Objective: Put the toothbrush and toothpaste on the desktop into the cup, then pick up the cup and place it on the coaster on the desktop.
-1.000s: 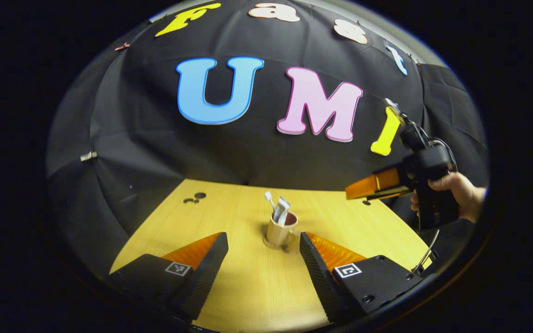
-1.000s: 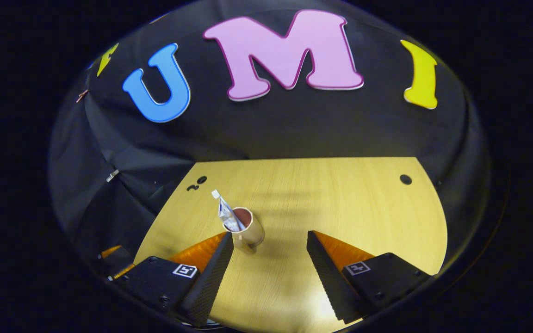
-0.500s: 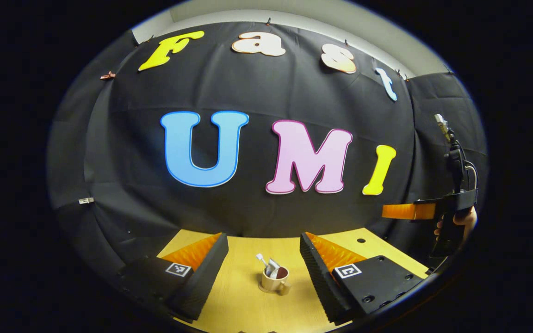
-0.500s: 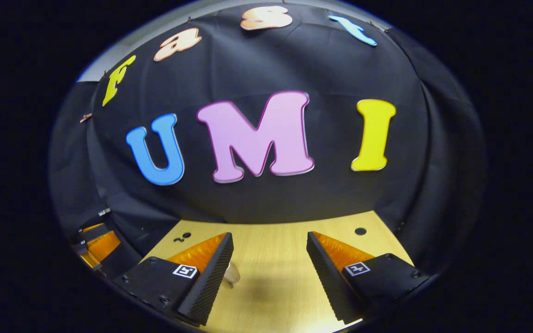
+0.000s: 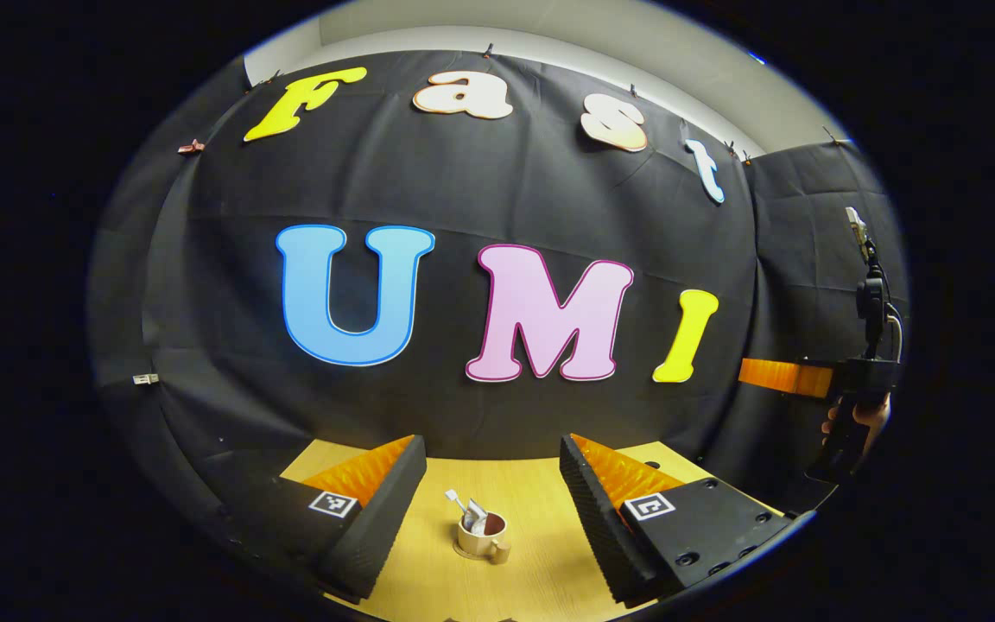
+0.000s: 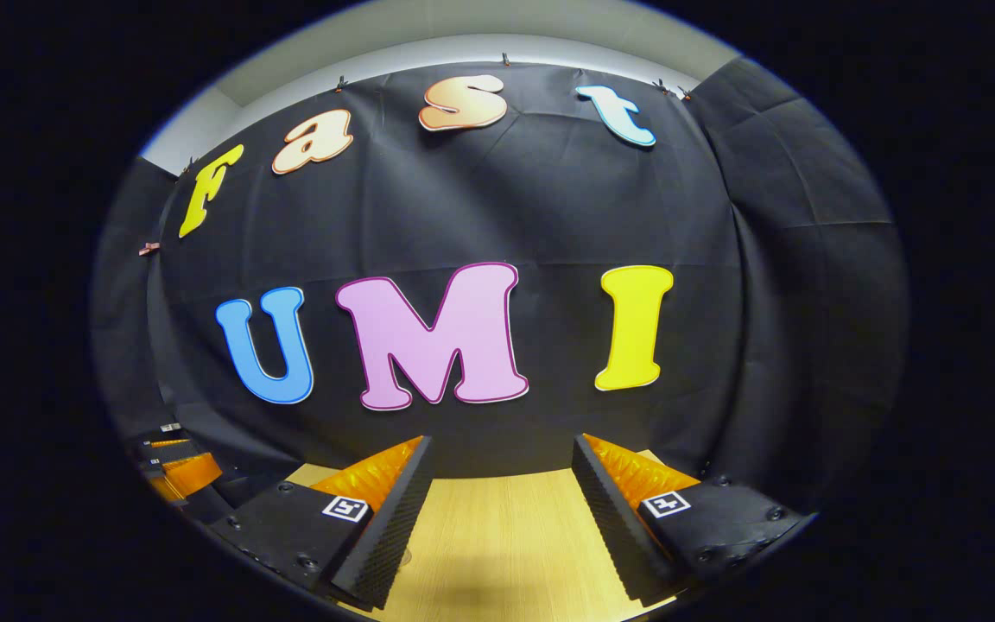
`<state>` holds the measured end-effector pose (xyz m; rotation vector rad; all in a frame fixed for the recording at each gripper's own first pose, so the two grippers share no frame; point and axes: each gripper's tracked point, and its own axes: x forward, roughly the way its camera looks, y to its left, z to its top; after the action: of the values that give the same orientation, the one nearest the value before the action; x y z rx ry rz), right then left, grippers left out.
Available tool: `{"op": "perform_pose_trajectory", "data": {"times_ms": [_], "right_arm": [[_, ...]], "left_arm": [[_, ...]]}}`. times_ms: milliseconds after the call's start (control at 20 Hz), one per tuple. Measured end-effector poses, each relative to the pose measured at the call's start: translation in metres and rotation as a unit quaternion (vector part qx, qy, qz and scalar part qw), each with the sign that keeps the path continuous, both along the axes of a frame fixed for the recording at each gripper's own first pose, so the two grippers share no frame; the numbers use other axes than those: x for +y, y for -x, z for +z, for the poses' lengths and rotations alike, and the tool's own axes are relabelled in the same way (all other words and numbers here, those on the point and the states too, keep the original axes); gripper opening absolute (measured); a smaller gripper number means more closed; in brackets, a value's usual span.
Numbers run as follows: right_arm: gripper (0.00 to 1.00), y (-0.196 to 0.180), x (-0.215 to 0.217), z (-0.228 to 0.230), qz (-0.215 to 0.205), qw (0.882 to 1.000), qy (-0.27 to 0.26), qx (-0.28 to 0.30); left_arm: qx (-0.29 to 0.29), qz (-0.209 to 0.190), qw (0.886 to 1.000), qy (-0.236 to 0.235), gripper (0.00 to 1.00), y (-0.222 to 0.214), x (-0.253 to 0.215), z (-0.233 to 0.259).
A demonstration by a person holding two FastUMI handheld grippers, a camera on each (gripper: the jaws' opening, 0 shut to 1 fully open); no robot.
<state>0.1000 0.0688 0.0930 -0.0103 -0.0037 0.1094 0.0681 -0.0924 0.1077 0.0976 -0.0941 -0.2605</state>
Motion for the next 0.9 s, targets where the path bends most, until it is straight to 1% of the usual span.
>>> {"op": "perform_pose_trajectory", "data": {"times_ms": [350, 550, 900], "right_arm": [[0.98, 0.006, -0.007, -0.010, 0.009, 1.000, 0.020, 0.006], [0.98, 0.006, -0.007, -0.009, 0.015, 1.000, 0.013, 0.009], [0.98, 0.009, -0.006, -0.012, 0.031, 0.999, 0.016, 0.011]], "left_arm": [[-0.004, 0.013, 1.000, 0.004, 0.96, -0.001, -0.004, 0.002], [-0.007, 0.020, 1.000, 0.012, 0.96, 0.003, -0.005, 0.004], [-0.004, 0.033, 0.999, 0.032, 0.96, 0.006, 0.001, 0.001]]}}
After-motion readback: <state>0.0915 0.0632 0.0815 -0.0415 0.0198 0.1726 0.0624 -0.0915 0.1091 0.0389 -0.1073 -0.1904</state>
